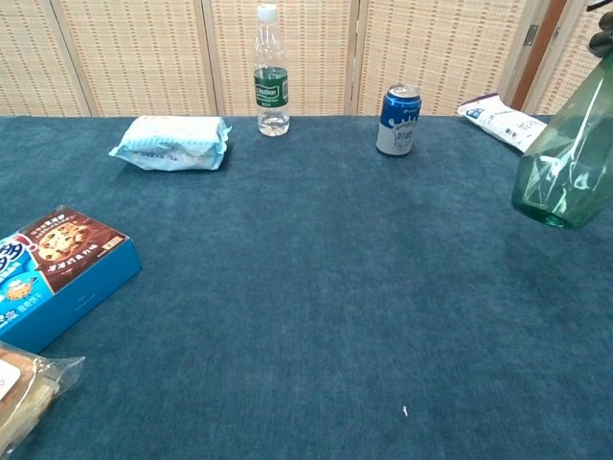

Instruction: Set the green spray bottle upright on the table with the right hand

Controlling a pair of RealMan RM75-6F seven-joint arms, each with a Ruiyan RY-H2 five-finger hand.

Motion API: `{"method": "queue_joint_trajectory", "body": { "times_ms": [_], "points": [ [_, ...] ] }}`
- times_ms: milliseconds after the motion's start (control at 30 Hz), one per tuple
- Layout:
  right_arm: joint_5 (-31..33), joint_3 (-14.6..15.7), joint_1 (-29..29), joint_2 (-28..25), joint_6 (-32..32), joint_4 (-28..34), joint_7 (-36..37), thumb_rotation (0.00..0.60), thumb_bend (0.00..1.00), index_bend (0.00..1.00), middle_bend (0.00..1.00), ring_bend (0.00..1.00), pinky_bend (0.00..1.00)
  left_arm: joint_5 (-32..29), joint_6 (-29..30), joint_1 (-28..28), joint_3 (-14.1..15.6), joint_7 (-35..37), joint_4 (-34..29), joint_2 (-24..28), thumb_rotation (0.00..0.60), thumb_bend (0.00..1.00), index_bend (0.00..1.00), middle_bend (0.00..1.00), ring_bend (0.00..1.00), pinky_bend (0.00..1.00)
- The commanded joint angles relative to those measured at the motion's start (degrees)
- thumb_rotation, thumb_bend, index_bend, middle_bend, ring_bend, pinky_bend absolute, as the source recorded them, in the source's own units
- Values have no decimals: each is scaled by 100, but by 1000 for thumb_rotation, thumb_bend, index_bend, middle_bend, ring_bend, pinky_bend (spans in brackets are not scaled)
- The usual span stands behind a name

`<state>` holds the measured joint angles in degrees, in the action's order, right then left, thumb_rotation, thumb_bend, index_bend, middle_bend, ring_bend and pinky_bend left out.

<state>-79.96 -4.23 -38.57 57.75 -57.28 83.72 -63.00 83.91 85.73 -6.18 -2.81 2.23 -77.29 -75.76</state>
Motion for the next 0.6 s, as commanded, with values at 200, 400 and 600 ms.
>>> {"method": "queue_joint_trajectory", "body": {
  "times_ms": [200,400,600],
  "points": [
    [762,210,-94,-791,224,1324,-2347,600,292,428,420,292,327,201,235,106,56,224,167,-23,600,738,215,143,106,0],
    [1177,392,-184,-825,292,1565,-3173,600,296,428,420,294,327,281,462,242,84,466,355,-90,600,738,216,143,106,0],
    [1677,483,-303,-752,168,1740,-3746,600,297,432,420,314,327,344,728,428,128,794,672,-263,600,738,216,143,106,0]
  ]
}}
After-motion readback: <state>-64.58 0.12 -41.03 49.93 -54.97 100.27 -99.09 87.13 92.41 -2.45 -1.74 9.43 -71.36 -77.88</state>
